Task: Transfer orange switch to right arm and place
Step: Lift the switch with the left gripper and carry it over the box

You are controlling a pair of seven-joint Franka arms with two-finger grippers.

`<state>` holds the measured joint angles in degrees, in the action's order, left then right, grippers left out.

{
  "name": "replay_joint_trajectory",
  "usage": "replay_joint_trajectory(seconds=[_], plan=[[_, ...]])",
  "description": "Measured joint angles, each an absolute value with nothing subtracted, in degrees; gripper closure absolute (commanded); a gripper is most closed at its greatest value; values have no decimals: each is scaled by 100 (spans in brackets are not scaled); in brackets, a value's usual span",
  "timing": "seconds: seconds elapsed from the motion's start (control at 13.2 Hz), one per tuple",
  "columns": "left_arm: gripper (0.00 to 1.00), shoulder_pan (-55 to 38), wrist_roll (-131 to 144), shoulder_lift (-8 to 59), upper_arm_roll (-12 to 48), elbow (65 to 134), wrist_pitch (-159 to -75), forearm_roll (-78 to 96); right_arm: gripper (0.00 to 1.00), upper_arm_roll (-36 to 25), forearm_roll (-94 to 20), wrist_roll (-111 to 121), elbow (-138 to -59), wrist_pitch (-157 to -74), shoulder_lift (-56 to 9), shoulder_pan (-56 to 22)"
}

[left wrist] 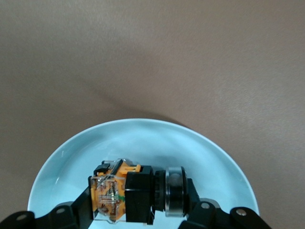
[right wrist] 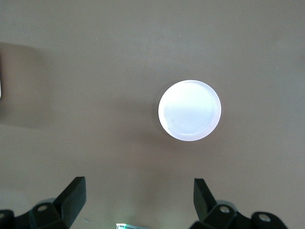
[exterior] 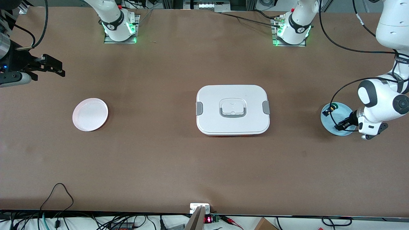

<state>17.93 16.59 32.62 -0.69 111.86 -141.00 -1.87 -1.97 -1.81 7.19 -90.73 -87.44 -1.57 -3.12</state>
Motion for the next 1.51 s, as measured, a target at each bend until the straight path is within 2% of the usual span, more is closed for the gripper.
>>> replay_joint_trajectory(seconds=[0.23,0.61,0.83,0.98,1.21,1.51], plan=[[57,1775,1651,3061,-15,11041,-13717,-187,0,-197,-181,719,-9074,-8744,-157,-313],[64,1754,1489,2530,374,10030,-11561,-188,0,-197,-181,719,-9074,-8744,-157,-312],[69,1746,1425,2399,715,9447,-10558,-185,0,-197,-181,719,-9073,-8744,-157,-312],[70,1744,1422,2364,980,9105,-10011,-152,0,-197,-181,719,-9073,-8744,-157,-312],[70,1732,1418,2310,1332,8814,-9674,59,0,-197,-181,719,-9073,-8744,-157,-312],[72,1745,1393,2185,1749,8772,-9604,221,0,-197,-181,719,-9073,-8744,-157,-312]])
